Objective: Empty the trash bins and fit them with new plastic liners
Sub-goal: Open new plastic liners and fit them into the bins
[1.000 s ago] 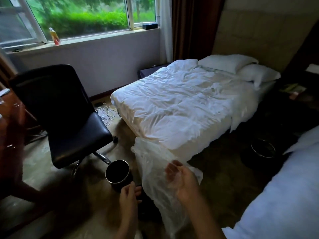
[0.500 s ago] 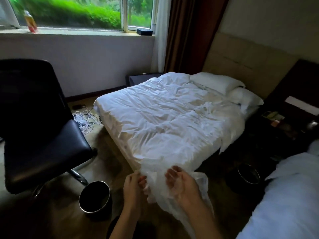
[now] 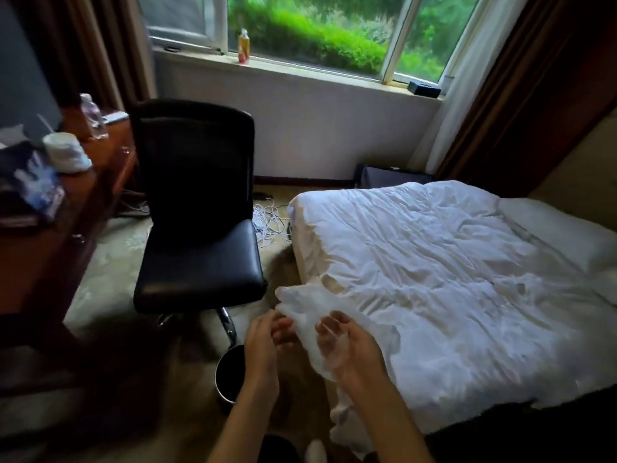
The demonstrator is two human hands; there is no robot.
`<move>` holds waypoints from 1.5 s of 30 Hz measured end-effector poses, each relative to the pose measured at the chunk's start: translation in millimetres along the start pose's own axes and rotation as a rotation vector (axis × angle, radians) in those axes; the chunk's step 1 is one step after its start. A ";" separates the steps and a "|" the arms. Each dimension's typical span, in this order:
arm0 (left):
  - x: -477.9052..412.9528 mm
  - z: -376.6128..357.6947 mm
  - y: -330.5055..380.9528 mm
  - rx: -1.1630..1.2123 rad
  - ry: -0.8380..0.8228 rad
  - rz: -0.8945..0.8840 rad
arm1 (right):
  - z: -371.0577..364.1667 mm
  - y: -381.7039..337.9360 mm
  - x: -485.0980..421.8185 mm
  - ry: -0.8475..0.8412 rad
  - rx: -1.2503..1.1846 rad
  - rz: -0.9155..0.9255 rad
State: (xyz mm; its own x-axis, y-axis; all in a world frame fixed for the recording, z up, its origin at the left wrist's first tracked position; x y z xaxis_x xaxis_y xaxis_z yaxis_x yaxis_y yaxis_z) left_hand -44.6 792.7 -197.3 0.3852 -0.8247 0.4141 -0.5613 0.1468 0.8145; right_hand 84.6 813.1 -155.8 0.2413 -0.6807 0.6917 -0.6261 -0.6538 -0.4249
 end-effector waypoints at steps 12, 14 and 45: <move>-68.3 58.9 51.4 0.250 0.566 -0.214 | -121.0 33.1 -125.4 -0.288 0.595 -0.411; -71.3 64.2 49.0 0.315 0.734 -0.232 | -136.4 46.0 -145.0 -0.385 0.689 -0.476; 68.2 -52.5 -326.4 0.605 1.873 -0.601 | 186.1 94.3 -115.0 -1.066 1.512 -1.332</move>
State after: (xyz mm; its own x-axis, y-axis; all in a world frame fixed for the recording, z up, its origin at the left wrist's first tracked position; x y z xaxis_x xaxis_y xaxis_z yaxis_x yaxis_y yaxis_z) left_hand 203.4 717.2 -413.6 0.4742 0.8096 0.3460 -0.0733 -0.3553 0.9319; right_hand 135.8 768.2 -384.0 0.4049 0.6680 0.6244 0.8728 -0.0789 -0.4817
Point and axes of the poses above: each hand's wrist, its own x-axis away from the middle knuckle, its own z-axis out of the back of the hand, y = z × x, the point moved 1 cm from there along -x, towards the middle knuckle, and after that the axes turned 6 degrees about -z, right-handed, at the moved point
